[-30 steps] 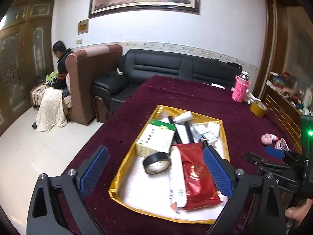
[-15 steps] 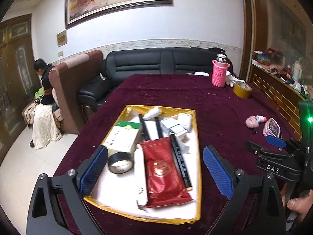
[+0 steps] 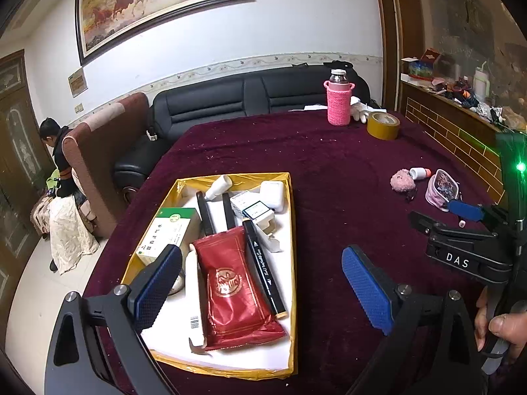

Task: Organize objects
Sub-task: 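Move both grippers back toward the pink pouch and items on the table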

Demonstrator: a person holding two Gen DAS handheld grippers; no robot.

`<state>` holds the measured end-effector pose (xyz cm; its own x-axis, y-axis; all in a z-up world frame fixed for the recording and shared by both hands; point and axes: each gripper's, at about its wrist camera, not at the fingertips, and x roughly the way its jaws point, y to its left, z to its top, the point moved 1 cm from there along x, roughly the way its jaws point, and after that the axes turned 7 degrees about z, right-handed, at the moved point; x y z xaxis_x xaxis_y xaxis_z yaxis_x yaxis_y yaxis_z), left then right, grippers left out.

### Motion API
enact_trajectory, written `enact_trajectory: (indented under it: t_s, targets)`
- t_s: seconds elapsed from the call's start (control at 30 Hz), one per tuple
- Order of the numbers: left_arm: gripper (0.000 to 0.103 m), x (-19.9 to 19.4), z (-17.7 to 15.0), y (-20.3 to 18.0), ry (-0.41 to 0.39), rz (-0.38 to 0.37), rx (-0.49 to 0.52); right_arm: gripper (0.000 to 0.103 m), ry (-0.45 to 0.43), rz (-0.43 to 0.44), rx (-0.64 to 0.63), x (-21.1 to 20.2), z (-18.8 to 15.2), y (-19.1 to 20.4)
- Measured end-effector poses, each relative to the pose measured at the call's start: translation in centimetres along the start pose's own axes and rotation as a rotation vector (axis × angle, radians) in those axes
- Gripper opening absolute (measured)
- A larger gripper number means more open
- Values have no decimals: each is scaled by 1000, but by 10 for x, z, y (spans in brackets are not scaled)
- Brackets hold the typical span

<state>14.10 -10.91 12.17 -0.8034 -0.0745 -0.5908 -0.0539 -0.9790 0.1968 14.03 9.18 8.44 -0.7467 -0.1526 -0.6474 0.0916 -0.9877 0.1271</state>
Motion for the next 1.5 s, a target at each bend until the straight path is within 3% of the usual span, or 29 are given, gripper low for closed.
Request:
enact_trajectory:
  t_s: [0.4,0.67,0.97,1.07,1.13,1.27,1.4,1.5]
  targets:
    - [97,14,1,-13,43,-21,4,83,-1,-23,4,3,-1,-10]
    - [97,30,10,-33,68,-78,16,85,19,-37,35,11,-3,-28]
    - [97,52,8,-64,117,-128,48,86,34,-78,80,20,0,-69]
    - [97,58,7,-70,127,-139,57,86,8,-85,138,14,14,-107]
    - [97,63,6,-73,134,-147,56,86,-3,-62,222,13,23,-140]
    - [97,76,3,-76,171,-168,42,86,-48,91,486,25,36,-230]
    - [97,87,1,-77,212,-193,21,86,-37,216,619,57,39,-276]
    - [97,91,1,-76,223,-192,17,86,-35,308,671,75,38,-287]
